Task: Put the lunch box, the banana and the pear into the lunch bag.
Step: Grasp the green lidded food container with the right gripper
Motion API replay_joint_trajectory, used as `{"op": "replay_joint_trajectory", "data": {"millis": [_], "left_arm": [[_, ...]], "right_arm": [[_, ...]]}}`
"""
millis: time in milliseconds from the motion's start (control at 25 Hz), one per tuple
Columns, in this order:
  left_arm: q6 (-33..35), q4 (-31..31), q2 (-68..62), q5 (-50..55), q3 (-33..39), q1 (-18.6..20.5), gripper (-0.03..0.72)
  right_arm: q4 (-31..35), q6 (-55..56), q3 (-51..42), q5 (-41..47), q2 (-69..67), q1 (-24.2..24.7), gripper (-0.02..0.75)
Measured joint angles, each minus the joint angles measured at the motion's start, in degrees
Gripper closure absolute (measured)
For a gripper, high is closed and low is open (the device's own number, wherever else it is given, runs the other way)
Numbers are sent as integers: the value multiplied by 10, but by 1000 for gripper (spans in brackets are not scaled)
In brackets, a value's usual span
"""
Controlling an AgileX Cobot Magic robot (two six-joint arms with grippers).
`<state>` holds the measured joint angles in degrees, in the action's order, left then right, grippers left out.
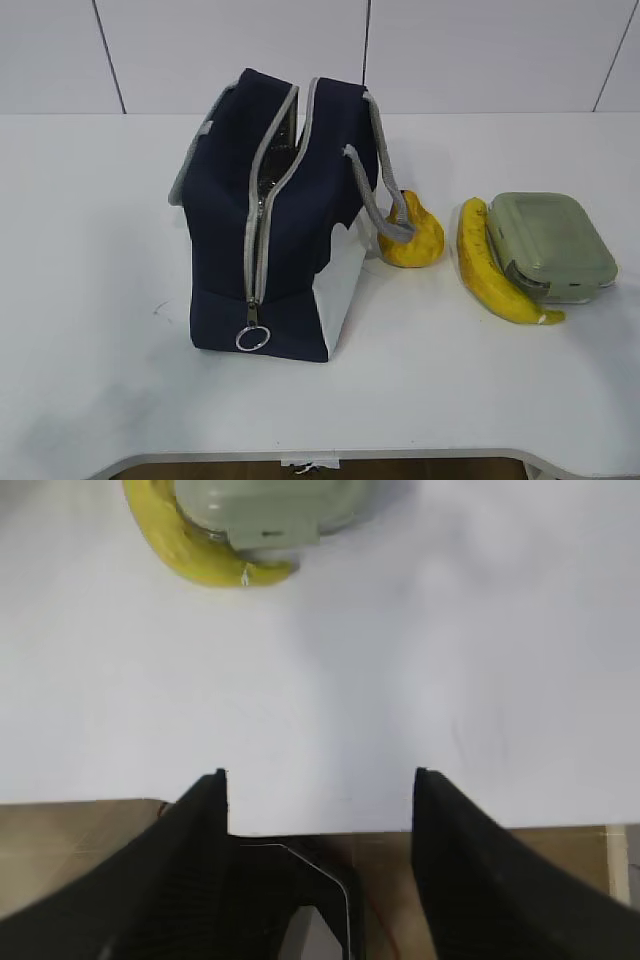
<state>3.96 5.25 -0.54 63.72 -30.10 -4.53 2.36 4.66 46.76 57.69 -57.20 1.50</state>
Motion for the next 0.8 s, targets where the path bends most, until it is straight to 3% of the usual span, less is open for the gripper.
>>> {"op": "replay_joint_trajectory", "data": {"millis": [200,320,640,800], "left_arm": [[0,0,0,0,0,0,449],[0,0,0,0,0,0,449],[0,0,0,0,0,0,449],[0,0,0,0,0,0,449]], "right_arm": [[6,-20,45,-16,-110,3,284],[59,-71,68,-37,-168,38,284],[332,-371,74,-34,-247,218,284],[416,-483,83,0,-295,284,284]]}}
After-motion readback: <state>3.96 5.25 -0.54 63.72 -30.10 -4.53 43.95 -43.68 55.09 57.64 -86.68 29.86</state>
